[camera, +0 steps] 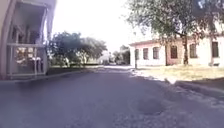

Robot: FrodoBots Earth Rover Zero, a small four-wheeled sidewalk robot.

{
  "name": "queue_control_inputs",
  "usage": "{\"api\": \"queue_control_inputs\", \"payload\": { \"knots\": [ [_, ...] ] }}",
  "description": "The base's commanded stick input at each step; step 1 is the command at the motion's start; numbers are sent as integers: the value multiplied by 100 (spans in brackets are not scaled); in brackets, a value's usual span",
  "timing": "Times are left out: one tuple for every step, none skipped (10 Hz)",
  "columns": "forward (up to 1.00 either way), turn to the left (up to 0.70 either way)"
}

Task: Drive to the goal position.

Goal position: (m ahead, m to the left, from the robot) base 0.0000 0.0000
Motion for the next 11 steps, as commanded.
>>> {"api": "queue_control_inputs", "payload": {
  "knots": [
    [70,0],
    [70,3],
    [70,6],
    [70,9],
    [70,12],
    [70,14],
    [70,14],
    [70,14],
    [70,14],
    [70,14],
    [70,14]
  ]
}}
